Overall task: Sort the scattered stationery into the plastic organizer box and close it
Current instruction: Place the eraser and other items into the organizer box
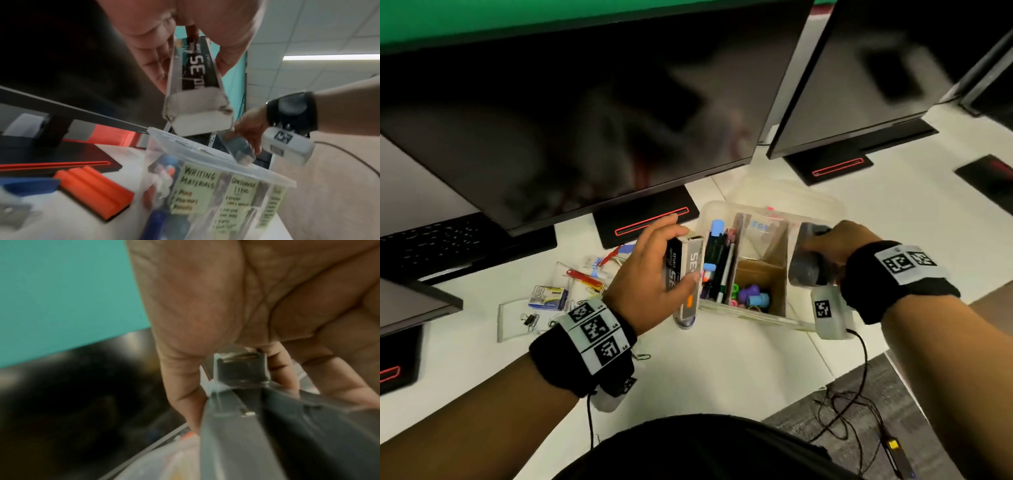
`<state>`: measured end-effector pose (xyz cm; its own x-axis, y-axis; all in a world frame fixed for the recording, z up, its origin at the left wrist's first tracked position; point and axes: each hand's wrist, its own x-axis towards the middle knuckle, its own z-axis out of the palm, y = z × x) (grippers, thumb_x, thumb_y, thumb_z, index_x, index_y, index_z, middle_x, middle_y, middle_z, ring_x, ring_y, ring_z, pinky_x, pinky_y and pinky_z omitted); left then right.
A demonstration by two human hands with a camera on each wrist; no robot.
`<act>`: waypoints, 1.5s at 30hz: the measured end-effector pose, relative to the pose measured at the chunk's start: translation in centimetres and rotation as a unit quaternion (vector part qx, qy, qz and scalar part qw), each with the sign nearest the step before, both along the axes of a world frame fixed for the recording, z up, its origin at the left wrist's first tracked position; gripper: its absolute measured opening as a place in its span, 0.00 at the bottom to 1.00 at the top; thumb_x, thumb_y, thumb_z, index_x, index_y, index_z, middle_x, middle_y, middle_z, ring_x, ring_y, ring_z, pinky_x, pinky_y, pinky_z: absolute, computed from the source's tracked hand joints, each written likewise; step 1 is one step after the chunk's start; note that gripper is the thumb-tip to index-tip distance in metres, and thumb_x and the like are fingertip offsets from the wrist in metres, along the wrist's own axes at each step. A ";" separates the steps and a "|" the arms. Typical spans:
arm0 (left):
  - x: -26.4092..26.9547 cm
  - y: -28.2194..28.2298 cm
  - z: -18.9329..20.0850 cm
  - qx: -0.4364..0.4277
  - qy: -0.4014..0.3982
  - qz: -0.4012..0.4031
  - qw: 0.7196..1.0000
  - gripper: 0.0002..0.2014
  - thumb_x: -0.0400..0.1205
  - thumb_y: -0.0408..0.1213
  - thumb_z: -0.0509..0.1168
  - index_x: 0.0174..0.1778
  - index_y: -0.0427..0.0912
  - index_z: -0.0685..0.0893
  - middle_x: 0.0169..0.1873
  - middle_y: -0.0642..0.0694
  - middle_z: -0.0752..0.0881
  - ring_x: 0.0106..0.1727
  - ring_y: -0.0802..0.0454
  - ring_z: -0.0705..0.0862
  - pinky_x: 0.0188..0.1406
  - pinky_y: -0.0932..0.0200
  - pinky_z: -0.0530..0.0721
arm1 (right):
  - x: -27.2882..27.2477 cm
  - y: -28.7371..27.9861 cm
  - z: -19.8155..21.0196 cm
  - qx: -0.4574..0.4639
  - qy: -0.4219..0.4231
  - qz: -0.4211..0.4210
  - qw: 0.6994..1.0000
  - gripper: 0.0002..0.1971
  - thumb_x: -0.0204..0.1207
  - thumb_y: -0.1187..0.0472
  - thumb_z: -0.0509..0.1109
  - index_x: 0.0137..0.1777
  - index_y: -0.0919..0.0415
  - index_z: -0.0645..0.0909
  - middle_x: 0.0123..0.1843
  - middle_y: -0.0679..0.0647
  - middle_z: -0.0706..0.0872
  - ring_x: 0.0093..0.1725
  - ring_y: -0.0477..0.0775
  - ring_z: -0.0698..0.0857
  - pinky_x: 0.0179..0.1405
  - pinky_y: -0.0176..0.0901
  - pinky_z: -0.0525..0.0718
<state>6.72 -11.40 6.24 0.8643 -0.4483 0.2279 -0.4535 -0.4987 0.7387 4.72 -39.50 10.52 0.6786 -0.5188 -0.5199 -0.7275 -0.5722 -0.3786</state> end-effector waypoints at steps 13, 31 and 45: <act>0.1 -2.6 -1.0 0.033 0.098 -0.049 0.993 0.28 0.74 0.39 0.72 0.68 0.50 0.68 0.63 0.55 0.74 0.58 0.61 0.75 0.57 0.63 0.80 | 2.2 0.0 -4.0 -0.054 0.261 0.219 0.939 0.03 0.75 0.56 0.72 0.46 0.51 0.86 0.55 0.52 0.84 0.60 0.59 0.81 0.65 0.47 0.78; 0.7 -5.4 -0.1 0.085 0.129 -0.038 0.987 0.53 0.71 0.49 0.74 0.80 0.59 0.40 0.54 0.47 0.88 0.49 0.49 0.88 0.50 0.53 0.86 | 1.4 6.8 1.9 0.111 -0.110 0.209 0.965 0.06 0.70 0.56 0.77 0.36 0.54 0.82 0.29 0.46 0.84 0.26 0.41 0.81 0.31 0.37 0.79; 2.0 -2.8 -3.7 0.292 0.060 -0.229 0.927 0.19 0.80 0.51 0.63 0.66 0.52 0.80 0.78 0.51 0.66 0.84 0.51 0.49 0.82 0.54 0.51 | 2.7 -2.1 1.1 -0.248 -0.040 0.136 0.958 0.13 0.75 0.59 0.71 0.54 0.67 0.82 0.52 0.64 0.86 0.50 0.64 0.83 0.46 0.48 0.79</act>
